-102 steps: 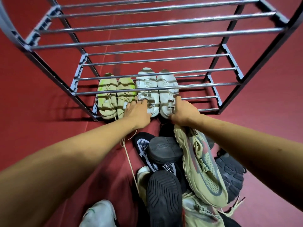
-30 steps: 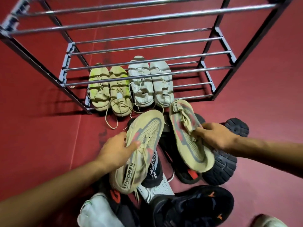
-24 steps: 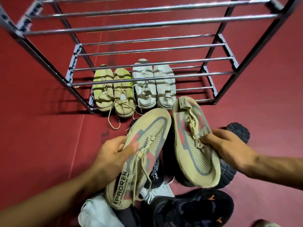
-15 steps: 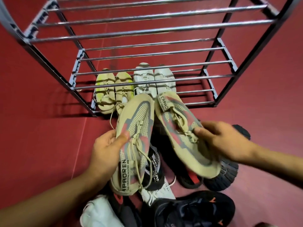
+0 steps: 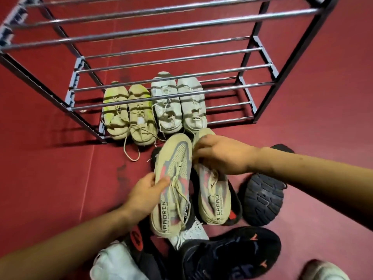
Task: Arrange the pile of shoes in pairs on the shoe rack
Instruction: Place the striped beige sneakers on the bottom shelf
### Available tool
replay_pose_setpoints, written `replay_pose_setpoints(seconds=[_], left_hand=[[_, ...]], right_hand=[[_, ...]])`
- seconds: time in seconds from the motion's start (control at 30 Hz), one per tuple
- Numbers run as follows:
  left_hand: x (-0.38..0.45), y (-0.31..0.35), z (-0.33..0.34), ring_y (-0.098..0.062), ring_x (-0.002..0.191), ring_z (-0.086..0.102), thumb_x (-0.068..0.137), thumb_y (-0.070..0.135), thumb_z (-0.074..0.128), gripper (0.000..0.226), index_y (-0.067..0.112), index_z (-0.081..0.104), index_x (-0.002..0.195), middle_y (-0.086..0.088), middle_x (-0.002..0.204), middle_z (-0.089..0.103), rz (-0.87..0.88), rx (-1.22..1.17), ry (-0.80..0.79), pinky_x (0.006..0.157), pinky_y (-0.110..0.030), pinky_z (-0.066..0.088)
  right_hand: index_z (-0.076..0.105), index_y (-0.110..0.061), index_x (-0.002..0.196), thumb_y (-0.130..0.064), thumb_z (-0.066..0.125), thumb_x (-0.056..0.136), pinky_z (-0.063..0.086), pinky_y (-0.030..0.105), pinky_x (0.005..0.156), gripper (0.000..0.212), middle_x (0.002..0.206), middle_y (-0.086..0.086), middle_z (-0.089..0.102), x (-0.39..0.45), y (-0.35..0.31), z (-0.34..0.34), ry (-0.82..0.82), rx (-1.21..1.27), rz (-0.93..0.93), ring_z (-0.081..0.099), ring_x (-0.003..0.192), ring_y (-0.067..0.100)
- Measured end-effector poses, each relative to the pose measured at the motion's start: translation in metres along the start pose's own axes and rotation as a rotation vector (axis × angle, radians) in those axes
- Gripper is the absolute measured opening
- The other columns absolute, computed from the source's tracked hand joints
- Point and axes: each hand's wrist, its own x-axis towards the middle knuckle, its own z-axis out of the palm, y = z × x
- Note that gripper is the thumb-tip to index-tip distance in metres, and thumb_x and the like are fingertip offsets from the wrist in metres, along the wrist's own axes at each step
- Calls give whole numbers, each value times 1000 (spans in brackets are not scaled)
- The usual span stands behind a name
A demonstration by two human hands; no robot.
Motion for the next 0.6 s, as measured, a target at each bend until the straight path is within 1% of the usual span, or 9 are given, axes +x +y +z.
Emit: replay_pose_setpoints(seconds=[0.1, 0.13, 0.2, 0.23, 0.3, 0.37, 0.43, 0.5, 0.6], left_hand=[[-3, -16, -9, -18, 84, 72, 90, 46, 68, 27, 20, 74, 95, -1, 84, 78, -52, -4, -29, 85, -40, 54], [-5, -22, -12, -16, 79, 69, 86, 54, 68, 32, 23, 73, 93, -1, 80, 77, -37, 39, -38, 82, -41, 53], [-12, -30, -19, -11, 68, 65, 85, 54, 69, 32, 23, 70, 89, 7, 71, 73, -14, 150, -73, 74, -36, 50], [-14, -33, -20, -8, 68, 66, 84, 50, 70, 30, 21, 70, 88, 11, 72, 74, -13, 186, -89, 74, -34, 51], [-18, -38, -16, -8, 64, 65, 83, 43, 72, 29, 15, 69, 84, 14, 69, 73, 24, 192, -89, 73, -32, 51], [-23, -37, -9, -13, 52, 44, 85, 35, 72, 34, 9, 55, 71, 10, 52, 51, 70, 217, -14, 63, -32, 40], [-28, -34, -1, -16, 53, 31, 83, 40, 69, 44, 10, 40, 67, 7, 50, 34, 128, 239, 50, 58, -35, 33], [-33, -24, 5, -16, 53, 30, 79, 45, 62, 46, 9, 36, 67, 7, 53, 30, 170, 188, 57, 55, -35, 30], [-32, -4, 9, -11, 51, 29, 84, 35, 61, 44, 8, 34, 63, 7, 52, 29, 224, 128, 99, 49, -32, 27]], right_hand=[[56, -11, 97, -21, 66, 89, 46, 37, 77, 16, 94, 3, 56, -35, -2, 16, 415, 218, 439, 51, 86, 22], [53, -12, 91, -29, 69, 89, 46, 39, 70, 24, 89, 1, 57, -47, -5, 18, 433, 306, 636, 52, 80, 21], [57, -16, 88, -55, 69, 85, 47, 35, 64, 41, 86, -1, 66, -67, -15, 28, 167, 540, 986, 59, 75, 17], [63, -17, 88, -66, 66, 82, 49, 32, 63, 50, 86, 0, 70, -74, -23, 36, -3, 655, 1068, 63, 74, 15], [69, -14, 84, -74, 60, 81, 50, 27, 60, 62, 83, 1, 75, -79, -39, 58, -118, 777, 1087, 66, 70, 14], [62, -14, 79, -66, 57, 88, 46, 28, 60, 52, 82, 1, 71, -75, -50, 77, -32, 724, 1083, 63, 72, 16], [52, -21, 76, -50, 53, 97, 39, 30, 62, 35, 83, -2, 65, -70, -54, 83, 47, 627, 1020, 57, 74, 18], [50, -19, 74, -37, 47, 102, 36, 31, 63, 33, 75, -1, 62, -69, -51, 77, 141, 570, 937, 54, 70, 19], [46, -12, 65, -30, 44, 103, 33, 32, 56, 42, 56, -2, 49, -76, -43, 60, 342, 586, 949, 39, 55, 15]])
